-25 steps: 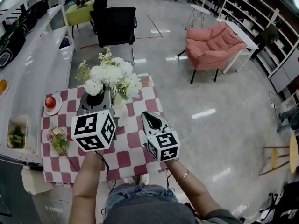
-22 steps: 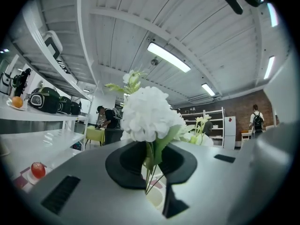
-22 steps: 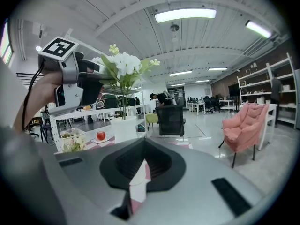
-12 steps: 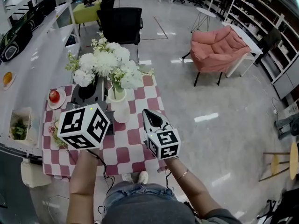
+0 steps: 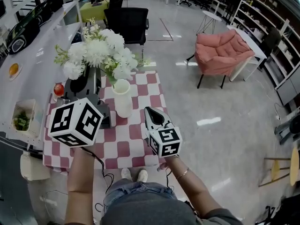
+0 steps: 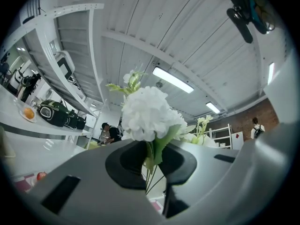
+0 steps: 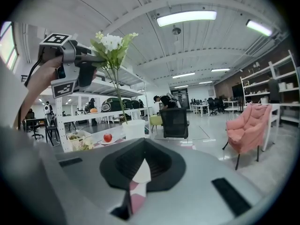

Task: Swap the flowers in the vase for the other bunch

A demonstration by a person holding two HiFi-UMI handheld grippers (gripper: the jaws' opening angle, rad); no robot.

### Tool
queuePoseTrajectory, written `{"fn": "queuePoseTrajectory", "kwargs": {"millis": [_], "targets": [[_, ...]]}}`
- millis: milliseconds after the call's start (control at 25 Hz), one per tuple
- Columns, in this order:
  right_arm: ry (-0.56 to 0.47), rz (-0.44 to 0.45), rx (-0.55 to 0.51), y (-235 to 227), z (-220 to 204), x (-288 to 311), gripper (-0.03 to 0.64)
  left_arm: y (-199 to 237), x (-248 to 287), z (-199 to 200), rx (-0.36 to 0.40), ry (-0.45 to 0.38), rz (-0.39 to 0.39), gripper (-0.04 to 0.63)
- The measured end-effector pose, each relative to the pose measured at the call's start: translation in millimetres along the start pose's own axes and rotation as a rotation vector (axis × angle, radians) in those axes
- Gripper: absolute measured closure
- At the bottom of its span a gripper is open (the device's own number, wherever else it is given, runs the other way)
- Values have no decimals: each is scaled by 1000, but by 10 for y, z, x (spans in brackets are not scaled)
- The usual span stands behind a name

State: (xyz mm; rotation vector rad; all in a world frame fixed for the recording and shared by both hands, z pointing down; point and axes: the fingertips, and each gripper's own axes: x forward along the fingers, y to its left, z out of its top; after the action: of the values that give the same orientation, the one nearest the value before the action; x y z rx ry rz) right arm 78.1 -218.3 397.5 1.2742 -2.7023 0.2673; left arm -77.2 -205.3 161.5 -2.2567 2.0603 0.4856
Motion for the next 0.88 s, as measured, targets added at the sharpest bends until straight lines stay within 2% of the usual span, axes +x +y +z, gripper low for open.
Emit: {"fn": "queuePoseTrajectory", "kwargs": {"millis": [200, 360, 600, 880], "targets": [[-6, 24, -15, 194, -31, -12, 607, 245, -267, 255, -3, -67, 52, 541], [-10, 50, -25, 314, -21, -7, 607, 428, -470, 379, 3, -83, 101, 541], [5, 91, -36, 566, -62, 29, 607, 752, -777, 345, 6, -46, 183, 541], [39, 154, -46, 930, -188, 161, 607, 1255, -1183, 53, -23, 37, 305, 541]]}}
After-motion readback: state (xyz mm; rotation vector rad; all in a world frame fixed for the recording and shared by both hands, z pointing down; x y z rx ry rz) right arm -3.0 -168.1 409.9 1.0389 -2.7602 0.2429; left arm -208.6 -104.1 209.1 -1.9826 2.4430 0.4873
